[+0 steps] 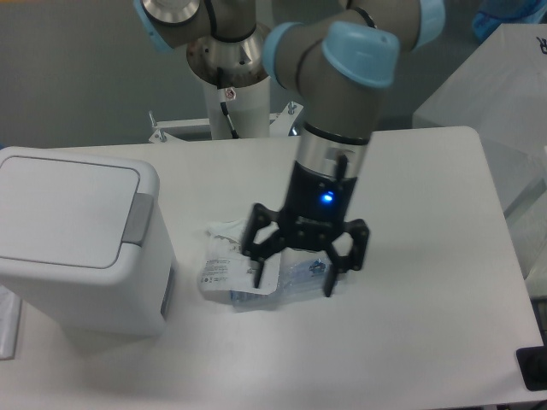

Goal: Open the trash can
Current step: 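Move the open gripper over the packages toward the trash can lid edge, then lower the gripper finger onto the lid's front edge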

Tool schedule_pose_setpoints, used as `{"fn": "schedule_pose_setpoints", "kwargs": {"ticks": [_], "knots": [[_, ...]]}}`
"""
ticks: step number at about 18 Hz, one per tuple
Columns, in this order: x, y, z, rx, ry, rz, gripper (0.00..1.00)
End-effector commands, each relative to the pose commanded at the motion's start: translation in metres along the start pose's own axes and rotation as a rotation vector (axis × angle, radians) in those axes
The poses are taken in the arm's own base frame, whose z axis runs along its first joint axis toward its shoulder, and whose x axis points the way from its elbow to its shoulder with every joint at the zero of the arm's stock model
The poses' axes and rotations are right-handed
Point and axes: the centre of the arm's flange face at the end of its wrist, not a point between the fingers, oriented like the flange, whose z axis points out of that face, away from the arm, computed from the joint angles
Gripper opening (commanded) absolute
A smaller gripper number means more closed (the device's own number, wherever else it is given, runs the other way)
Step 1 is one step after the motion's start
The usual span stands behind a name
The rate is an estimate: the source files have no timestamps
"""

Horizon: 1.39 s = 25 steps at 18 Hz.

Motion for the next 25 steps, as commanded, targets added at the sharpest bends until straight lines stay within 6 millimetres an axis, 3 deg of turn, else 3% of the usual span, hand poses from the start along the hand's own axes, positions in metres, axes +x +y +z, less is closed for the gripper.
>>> {"fn": "schedule_pose_setpoints", "kwargs": {"ticks": [4, 9, 12, 16, 19, 25], "knots": [[0.044, 0.007, 0.006, -0.017, 0.038, 0.015, 1.00], [0.064, 0.025, 0.008, -0.041, 0.049, 0.025, 1.00], [0.083, 0.052, -0.004, -0.048, 0.056, 0.057, 1.00], [0.088, 0.064, -0.013, -0.055, 0.023, 0.098, 1.00], [0.080, 0.081, -0.001, -0.096, -0.013, 0.085, 1.00], [0.082, 0.088, 0.011, -0.126, -0.026, 0.089, 1.00]]}}
